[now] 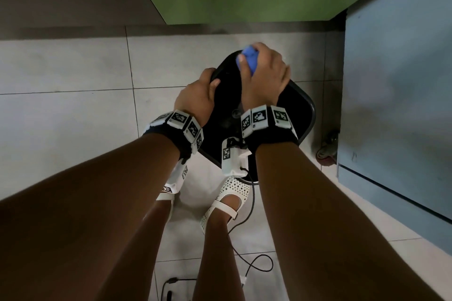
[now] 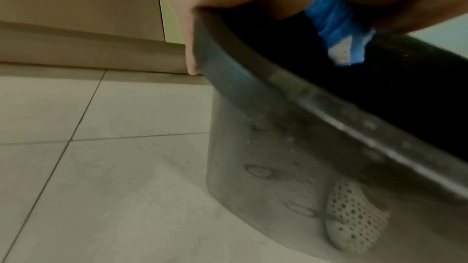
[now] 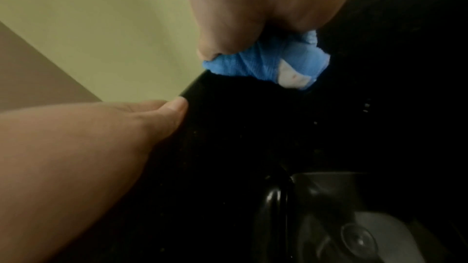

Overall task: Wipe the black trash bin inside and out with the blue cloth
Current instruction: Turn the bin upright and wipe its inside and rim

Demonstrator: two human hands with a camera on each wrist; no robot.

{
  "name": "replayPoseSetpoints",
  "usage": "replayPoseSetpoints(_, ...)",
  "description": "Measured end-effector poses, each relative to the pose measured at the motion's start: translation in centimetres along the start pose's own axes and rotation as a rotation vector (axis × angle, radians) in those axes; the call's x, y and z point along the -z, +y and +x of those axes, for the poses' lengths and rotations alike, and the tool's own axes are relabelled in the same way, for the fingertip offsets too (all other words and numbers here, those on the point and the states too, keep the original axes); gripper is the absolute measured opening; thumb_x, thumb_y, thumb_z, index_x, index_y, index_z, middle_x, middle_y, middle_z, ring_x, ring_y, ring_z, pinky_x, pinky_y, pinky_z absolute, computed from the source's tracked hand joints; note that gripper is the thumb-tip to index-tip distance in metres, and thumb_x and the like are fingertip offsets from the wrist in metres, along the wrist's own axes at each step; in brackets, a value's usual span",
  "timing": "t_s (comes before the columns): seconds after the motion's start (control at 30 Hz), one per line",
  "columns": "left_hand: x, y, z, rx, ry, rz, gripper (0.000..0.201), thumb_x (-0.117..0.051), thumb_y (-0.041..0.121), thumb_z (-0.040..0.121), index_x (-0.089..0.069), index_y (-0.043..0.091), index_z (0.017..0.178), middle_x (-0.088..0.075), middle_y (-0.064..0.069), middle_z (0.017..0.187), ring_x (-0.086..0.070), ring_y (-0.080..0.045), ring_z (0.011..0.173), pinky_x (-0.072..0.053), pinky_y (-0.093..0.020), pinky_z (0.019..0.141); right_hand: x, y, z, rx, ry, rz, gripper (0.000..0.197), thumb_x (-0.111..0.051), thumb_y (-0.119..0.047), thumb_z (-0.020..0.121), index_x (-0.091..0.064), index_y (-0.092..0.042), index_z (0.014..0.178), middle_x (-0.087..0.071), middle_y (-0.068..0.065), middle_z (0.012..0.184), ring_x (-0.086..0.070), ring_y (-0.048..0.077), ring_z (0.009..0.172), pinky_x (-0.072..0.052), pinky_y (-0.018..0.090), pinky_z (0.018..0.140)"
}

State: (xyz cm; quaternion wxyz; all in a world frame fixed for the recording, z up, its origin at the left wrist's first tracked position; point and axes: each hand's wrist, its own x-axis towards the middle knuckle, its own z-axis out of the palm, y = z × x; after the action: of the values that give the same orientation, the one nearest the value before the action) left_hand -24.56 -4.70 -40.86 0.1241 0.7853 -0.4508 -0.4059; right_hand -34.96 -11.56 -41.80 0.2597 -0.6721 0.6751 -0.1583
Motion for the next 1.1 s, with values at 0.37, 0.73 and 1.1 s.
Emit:
replayPoseSetpoints(0.37, 0.3, 0.3, 0.7, 0.081, 0.092, -0.286, 0.042, -0.033, 0.034, 0.098, -0.031, 0.029, 0.140, -0.057, -0.008, 0.133, -0.055, -0.027, 0.120, -0.039, -0.025, 0.094, 0.3, 0.1, 0.4, 0.132, -0.025, 0.053, 0.028, -0.054, -0.040, 0.086, -0.061, -0.019, 0.104, -0.062, 0.003, 0.103, -0.054, 0.021, 0.099, -0.027, 0.037, 0.100)
replayPoseSetpoints(0.73, -0.4, -0.6, 1.6, 0.070, 0.262, -0.419, 0.030, -0.034, 0.026, 0.099, -0.058, 0.016, 0.114, -0.065, -0.003, 0.092, -0.060, -0.019, 0.085, -0.049, -0.030, 0.079, -1.4, -1.2, -0.9, 0.294, -0.167, -0.067, 0.031, -0.052, -0.043, 0.087, -0.058, -0.025, 0.111, -0.057, -0.001, 0.111, -0.049, 0.019, 0.111, -0.009, 0.044, 0.112)
replayPoseSetpoints(1.1, -0.4, -0.4, 1.9, 0.099, 0.294, -0.367, 0.031, -0.034, 0.031, 0.099, -0.057, 0.017, 0.115, -0.060, 0.003, 0.090, -0.055, -0.013, 0.085, -0.037, -0.013, 0.069, 3.4, 4.1, 0.7, 0.073, -0.108, -0.084, 0.037, -0.046, -0.046, 0.088, -0.056, -0.021, 0.113, -0.055, 0.008, 0.114, -0.049, 0.026, 0.112, -0.019, 0.051, 0.111)
